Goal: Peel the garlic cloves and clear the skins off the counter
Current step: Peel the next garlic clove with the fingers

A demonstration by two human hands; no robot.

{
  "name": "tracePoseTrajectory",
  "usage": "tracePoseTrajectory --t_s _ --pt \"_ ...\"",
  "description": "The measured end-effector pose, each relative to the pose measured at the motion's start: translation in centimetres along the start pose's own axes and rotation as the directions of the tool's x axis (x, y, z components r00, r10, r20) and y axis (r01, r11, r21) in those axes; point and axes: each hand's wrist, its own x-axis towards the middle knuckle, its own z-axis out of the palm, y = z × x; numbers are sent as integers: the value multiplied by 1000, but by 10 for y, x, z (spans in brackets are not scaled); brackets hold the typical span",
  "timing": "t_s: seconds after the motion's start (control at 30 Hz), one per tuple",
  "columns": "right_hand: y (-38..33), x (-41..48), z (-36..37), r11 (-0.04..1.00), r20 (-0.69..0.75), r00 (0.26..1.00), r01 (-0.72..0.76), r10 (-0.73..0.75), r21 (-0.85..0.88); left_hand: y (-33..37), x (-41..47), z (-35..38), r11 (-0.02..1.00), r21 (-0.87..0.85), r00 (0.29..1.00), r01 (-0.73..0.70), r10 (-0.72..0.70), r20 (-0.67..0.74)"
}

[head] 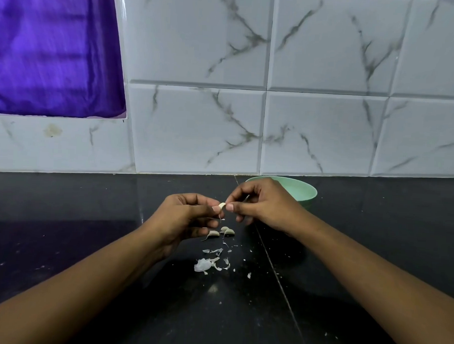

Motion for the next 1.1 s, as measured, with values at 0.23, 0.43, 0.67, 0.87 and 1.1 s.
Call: tracePoseTrajectory --t_s 0.23,0.43,0.67,0.87,1.1 --pt "-4 -2 9 967 -9 990 -136 141 217 -3 0 0 990 89 993 -110 113 -20" --pt "-6 -3 9 899 57 962 -271 268 343 -5 0 1 916 291 953 -275 301 -47" --pt "-7 -2 10 913 -10 955 -281 297 297 -5 -2 6 862 392 929 -322 367 -43" --pt "-7 0 14 886 -35 933 -327 357 330 -6 -2 9 872 374 934 -314 355 -45" --pt "-9 -3 16 838 -23 924 -334 381 432 -7 0 8 959 192 975 -207 219 -41"
